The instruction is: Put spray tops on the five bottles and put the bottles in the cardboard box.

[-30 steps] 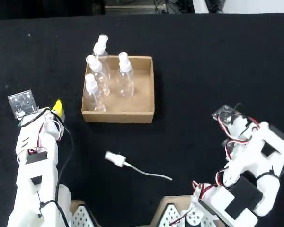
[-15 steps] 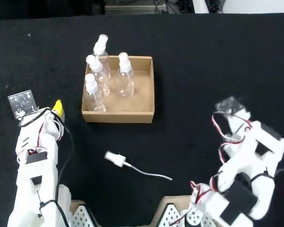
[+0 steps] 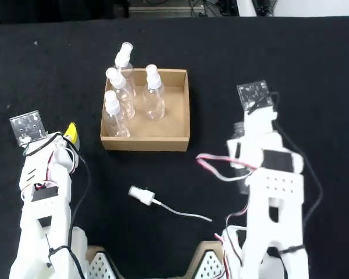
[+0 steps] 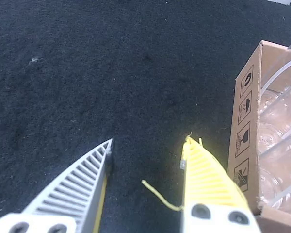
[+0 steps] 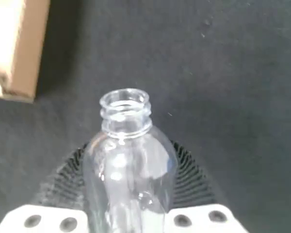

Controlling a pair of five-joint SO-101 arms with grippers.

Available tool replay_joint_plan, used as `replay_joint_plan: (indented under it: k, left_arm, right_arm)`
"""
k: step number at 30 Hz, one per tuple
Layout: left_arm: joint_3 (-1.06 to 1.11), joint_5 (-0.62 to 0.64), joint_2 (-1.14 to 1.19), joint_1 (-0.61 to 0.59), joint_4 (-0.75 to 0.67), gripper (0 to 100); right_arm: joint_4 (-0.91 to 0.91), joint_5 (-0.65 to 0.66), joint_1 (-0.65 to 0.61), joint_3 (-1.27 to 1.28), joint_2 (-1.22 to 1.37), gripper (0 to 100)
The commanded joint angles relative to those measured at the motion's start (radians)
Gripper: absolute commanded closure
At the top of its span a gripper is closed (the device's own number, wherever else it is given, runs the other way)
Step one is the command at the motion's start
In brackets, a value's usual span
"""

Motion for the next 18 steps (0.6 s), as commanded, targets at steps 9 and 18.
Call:
replay_joint_plan:
  k: [9, 18]
  left_arm:
    - [-0.001, -0.011, -0.014, 0.002, -0.002, 80]
    - [-0.292, -0.003, -0.014, -0.093, 0.440, 80]
  right_arm:
    - [-0.394, -0.216, 0.037, 0.363, -0.242, 98.8]
    - [-0.445, -0.218, 0.032, 0.541, -0.501, 98.8]
